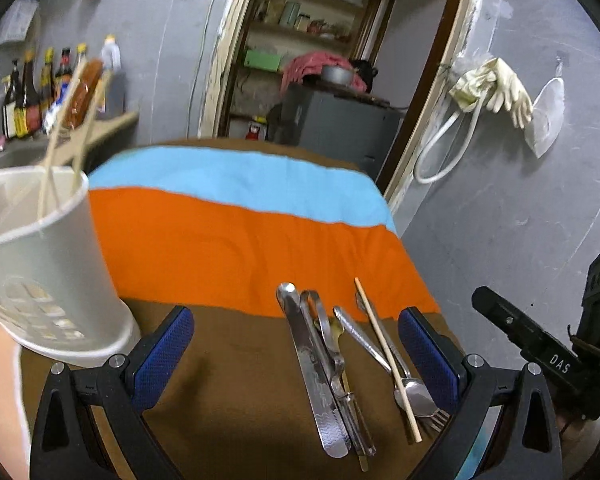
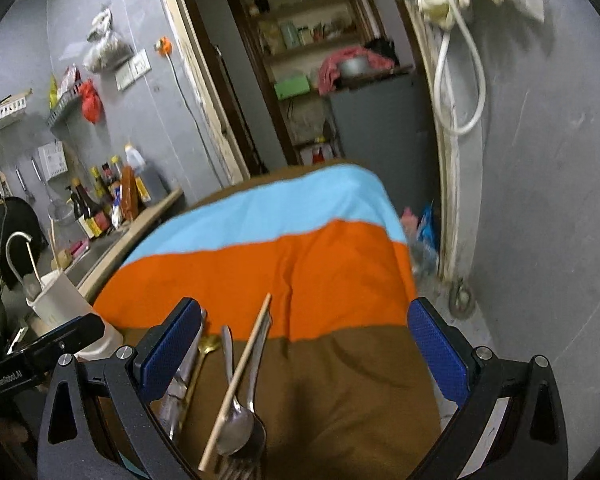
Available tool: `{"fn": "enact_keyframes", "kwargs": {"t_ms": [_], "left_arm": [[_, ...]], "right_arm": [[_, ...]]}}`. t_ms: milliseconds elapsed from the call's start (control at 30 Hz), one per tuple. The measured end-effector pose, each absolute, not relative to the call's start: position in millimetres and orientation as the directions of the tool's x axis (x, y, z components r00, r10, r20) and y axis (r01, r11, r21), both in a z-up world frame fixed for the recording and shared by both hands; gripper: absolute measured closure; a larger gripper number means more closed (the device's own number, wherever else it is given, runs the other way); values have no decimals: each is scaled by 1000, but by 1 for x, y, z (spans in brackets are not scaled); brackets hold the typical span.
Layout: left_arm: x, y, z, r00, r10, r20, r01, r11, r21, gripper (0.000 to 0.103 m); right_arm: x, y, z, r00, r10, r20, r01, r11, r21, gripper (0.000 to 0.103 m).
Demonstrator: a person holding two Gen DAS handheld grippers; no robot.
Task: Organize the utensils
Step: 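Move both open tools back down to the metal utensils on the cloth, then grasp a metal knife with the left tool while the right tool grasps a chopstick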
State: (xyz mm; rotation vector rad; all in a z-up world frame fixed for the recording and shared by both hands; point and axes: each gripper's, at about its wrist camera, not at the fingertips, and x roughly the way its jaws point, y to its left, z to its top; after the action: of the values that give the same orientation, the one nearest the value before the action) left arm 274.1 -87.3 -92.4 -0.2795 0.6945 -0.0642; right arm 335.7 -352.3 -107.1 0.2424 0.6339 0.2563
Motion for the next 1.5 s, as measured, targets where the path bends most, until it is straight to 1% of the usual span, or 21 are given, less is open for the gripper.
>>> {"fn": "enact_keyframes", "kwargs": {"t_ms": [100,167,200,300,333,367,433,500,567,600,667,700,767,900,967,1033,1100,1200,1267,1333,1500], "left_arm": [[282,-90,-102,753,-168,-637,-32,956,-290,2],[288,-92,-107,744,-180,-644,-27,954,-297,9],[290,-93,-109,739,-185,-648,-24,954,-299,10],[301,-98,-117,714,-199,-671,-16,954,-300,25],[305,-100,-120,704,-203,-681,-15,954,-299,32],[308,-101,-122,697,-206,-687,-15,954,-301,38],[316,-104,-126,682,-211,-700,-17,953,-304,39],[321,-106,-129,672,-210,-711,-22,953,-302,42],[329,-108,-132,656,-211,-725,-26,953,-301,50],[333,-109,-134,647,-209,-733,-28,954,-297,53],[339,-111,-137,635,-208,-744,-28,956,-291,62],[342,-112,-138,629,-210,-749,-26,957,-290,64],[345,-113,-140,620,-215,-754,-22,956,-291,72],[347,-116,-143,608,-227,-761,-10,956,-293,78],[348,-117,-143,606,-233,-761,-2,956,-294,80],[349,-118,-143,600,-242,-762,7,955,-298,85],[349,-118,-143,600,-253,-759,13,952,-307,90],[347,-113,-142,600,-265,-755,8,946,-325,91],[345,-109,-142,599,-269,-754,-5,941,-340,95],[341,-101,-143,599,-266,-755,-27,936,-352,95],[334,-84,-145,599,-250,-761,-72,929,-363,95]], "right_arm": [[346,-353,-123,747,329,-578,-156,932,328,2],[352,-354,-132,730,338,-594,-148,927,346,3],[357,-354,-137,720,346,-602,-145,923,356,4],[368,-354,-150,696,364,-619,-150,917,371,17],[370,-353,-154,689,369,-624,-153,916,372,23],[374,-352,-157,679,376,-631,-159,914,373,27],[379,-349,-162,663,394,-637,-176,909,378,30],[385,-344,-164,650,413,-638,-198,902,383,36],[392,-339,-165,634,430,-643,-219,897,384,45],[396,-337,-166,626,437,-646,-230,895,383,47],[402,-333,-167,610,453,-651,-249,888,386,58],[406,-329,-168,600,462,-653,-262,885,385,60],[412,-324,-167,583,474,-660,-282,880,382,68],[422,-312,-168,555,497,-667,-321,868,380,70],[426,-305,-168,539,509,-671,-337,860,382,74],[431,-299,-171,521,516,-680,-352,855,380,75],[435,-291,-175,494,524,-694,-366,849,380,79],[437,-281,-180,466,521,-715,-377,848,372,81],[440,-279,-181,460,523,-718,-378,847,374,81],[441,-276,-181,456,522,-721,-381,846,372,84],[444,-266,-180,439,513,-738,-408,845,345,84]]}}
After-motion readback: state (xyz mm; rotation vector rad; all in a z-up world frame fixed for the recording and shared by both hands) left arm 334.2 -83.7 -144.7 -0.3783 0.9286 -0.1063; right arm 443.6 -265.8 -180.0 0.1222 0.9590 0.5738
